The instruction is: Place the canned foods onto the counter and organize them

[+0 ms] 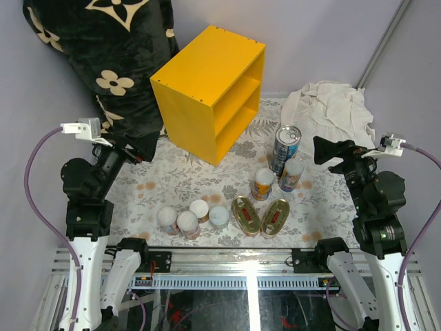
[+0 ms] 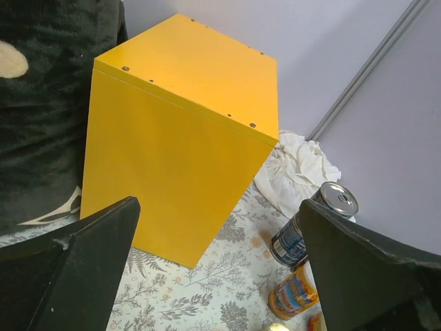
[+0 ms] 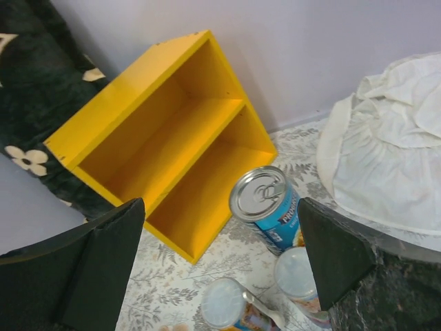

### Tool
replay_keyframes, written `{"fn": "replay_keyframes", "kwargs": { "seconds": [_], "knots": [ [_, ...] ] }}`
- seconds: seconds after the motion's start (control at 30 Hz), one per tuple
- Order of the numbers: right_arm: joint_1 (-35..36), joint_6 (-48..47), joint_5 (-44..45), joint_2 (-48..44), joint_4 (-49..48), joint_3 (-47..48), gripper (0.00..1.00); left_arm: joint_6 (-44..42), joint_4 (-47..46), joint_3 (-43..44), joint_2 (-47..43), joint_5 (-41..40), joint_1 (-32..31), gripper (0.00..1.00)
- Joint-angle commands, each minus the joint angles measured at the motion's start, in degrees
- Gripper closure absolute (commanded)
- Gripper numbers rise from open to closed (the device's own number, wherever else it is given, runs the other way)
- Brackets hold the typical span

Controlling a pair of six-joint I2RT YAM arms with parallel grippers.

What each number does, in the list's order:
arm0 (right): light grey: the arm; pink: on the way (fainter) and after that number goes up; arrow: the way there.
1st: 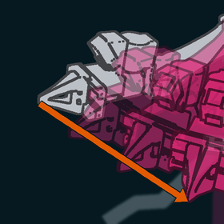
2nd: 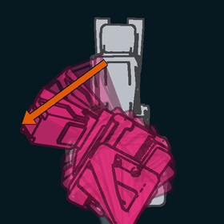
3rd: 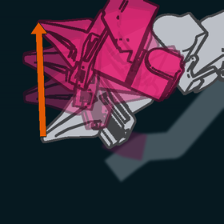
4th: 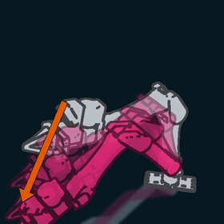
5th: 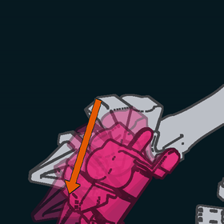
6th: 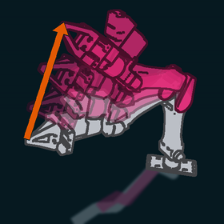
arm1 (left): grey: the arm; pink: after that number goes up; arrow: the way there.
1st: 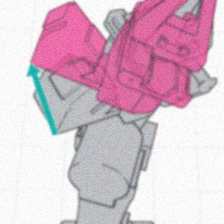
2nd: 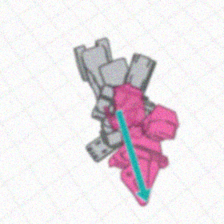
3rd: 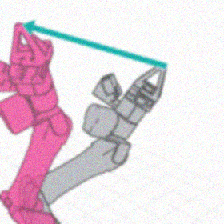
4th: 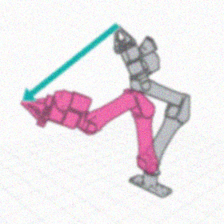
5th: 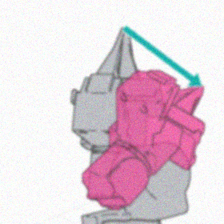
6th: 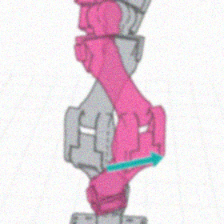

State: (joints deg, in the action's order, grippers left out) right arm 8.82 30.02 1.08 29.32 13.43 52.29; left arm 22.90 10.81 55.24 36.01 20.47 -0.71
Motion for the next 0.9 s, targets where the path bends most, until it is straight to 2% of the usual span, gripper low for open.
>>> {"fn": "replay_keyframes", "kwargs": {
  "seconds": [0.0,0.2,0.3,0.43,0.53,0.63,0.77,0.87],
  "knots": [
    [0.5,1.2,-4.8,-1.9,-6.3,-1.2,0.01,1.9,-1.8,-0.6,-2.1,-0.7,0.1,0.00],
    [0.6,-1.6,-9.2,-0.9,-6.9,-1.6,0.00,2.4,-2.3,-1.4,-3.3,-2.2,0.1,0.00],
    [0.7,-4.7,-15.3,1.6,-8.2,-2.1,0.00,2.4,-2.3,-1.5,-3.3,-1.9,0.1,0.00],
    [0.7,-1.0,-21.3,9.0,-11.9,-1.8,0.00,3.0,-4.7,-4.2,-5.4,-4.0,0.0,0.00],
    [2.4,0.2,-21.6,15.3,-13.4,1.5,0.01,4.0,-8.6,-6.8,-7.1,-6.0,0.0,0.00],
    [9.9,-3.6,-15.9,20.1,-15.3,5.0,0.00,3.2,-8.9,-7.2,-7.4,-6.1,0.1,0.00],
    [25.6,-13.7,-3.3,29.4,-15.8,11.7,0.00,3.1,-6.9,-6.6,-6.6,-11.0,0.1,0.00],
    [28.2,-15.6,-5.6,36.0,-21.1,13.4,0.00,4.4,-5.1,-6.4,-6.0,-16.0,0.1,0.00]
  ]
}}
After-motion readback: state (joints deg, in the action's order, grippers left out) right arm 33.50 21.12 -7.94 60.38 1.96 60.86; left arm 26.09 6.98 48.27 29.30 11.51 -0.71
